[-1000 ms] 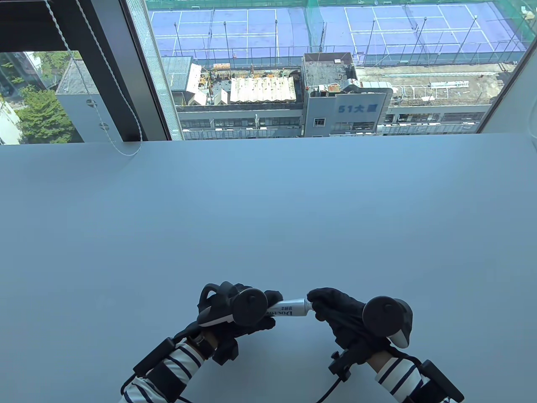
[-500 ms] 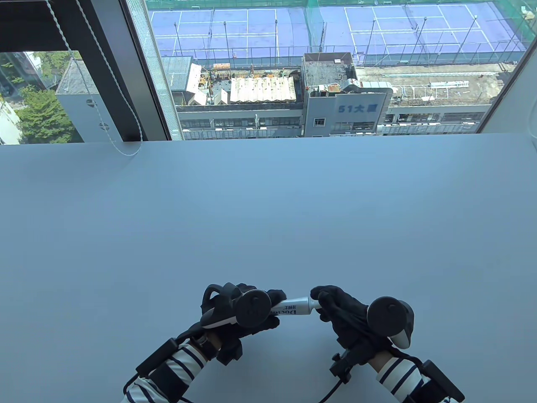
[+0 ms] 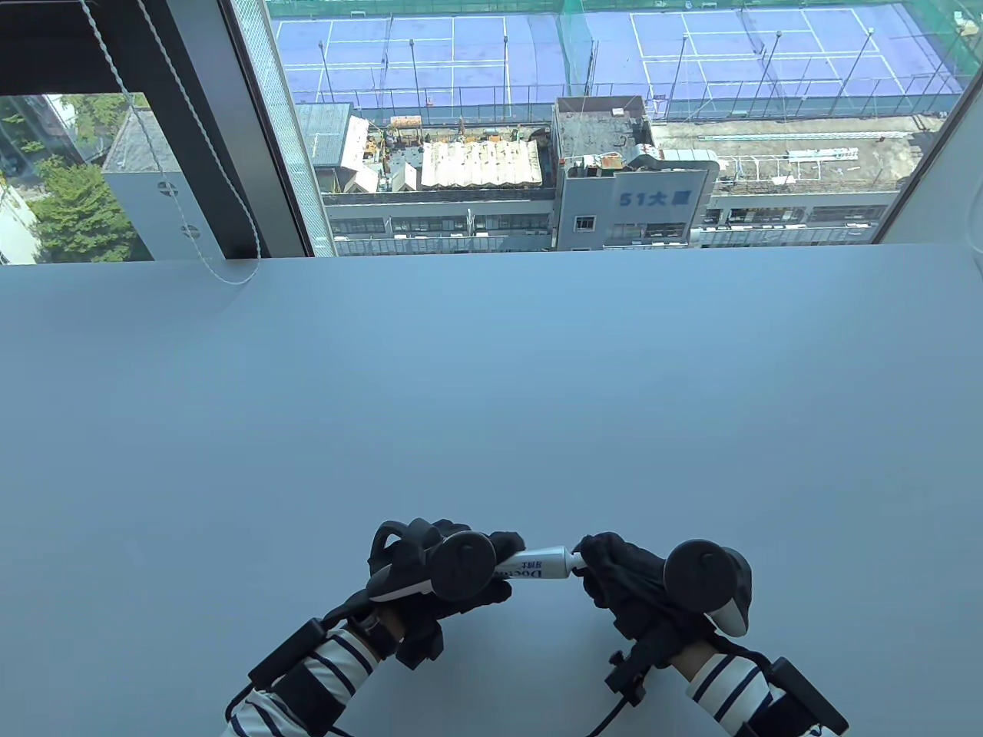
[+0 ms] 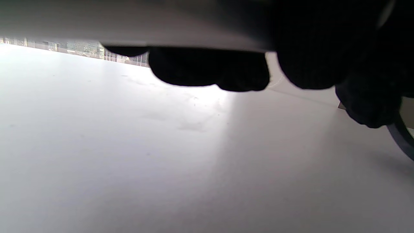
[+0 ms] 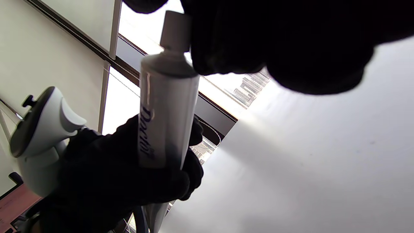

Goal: Screw tube cap onto toothpaste tube (Screw with right hand)

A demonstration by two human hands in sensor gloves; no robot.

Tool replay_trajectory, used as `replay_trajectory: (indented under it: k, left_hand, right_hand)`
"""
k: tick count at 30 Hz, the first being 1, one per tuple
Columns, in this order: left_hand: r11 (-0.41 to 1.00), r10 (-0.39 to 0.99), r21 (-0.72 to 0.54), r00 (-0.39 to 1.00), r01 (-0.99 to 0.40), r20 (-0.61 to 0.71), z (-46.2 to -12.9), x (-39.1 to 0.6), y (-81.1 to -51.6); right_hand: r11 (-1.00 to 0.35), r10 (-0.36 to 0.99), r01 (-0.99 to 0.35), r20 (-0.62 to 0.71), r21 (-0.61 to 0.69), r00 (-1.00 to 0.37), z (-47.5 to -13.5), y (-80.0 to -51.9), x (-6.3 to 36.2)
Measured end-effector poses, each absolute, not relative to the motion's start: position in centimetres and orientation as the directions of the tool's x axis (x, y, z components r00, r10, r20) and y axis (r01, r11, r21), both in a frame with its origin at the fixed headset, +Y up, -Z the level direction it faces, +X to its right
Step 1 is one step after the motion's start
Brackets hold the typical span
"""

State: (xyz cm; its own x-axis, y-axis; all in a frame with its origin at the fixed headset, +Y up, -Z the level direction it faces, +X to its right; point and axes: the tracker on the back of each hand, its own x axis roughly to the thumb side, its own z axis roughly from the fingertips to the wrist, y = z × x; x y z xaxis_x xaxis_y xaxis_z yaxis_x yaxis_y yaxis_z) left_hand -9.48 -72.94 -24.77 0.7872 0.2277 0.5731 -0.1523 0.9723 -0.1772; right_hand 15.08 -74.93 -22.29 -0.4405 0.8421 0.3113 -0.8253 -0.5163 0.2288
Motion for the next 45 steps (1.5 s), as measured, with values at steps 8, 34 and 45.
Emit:
replay_trajectory:
  k: [8,34,45]
  left_hand:
    - [0.972,0.230,-0.170,0.797,-0.162,0.559,-24.9,-9.8,-72.9]
    - [0.974,0.223,-0.160,0.795,-0.160,0.565,-24.8,-9.7,-72.8]
    - [0.975,0.218,-0.152,0.799,-0.159,0.561,-24.8,-9.8,-72.8]
  right_hand:
    - [-0.516,0.835,-0.811,0.372,0.275,-0.406,-22.1,-74.8,14.6]
    - [-0.544,0.816,-0.808,0.368,0.226,-0.447,-21.8,-74.8,14.2]
    - [-0.529,0.822,-0.816,0.382,0.236,-0.422,-21.7,-74.8,14.3]
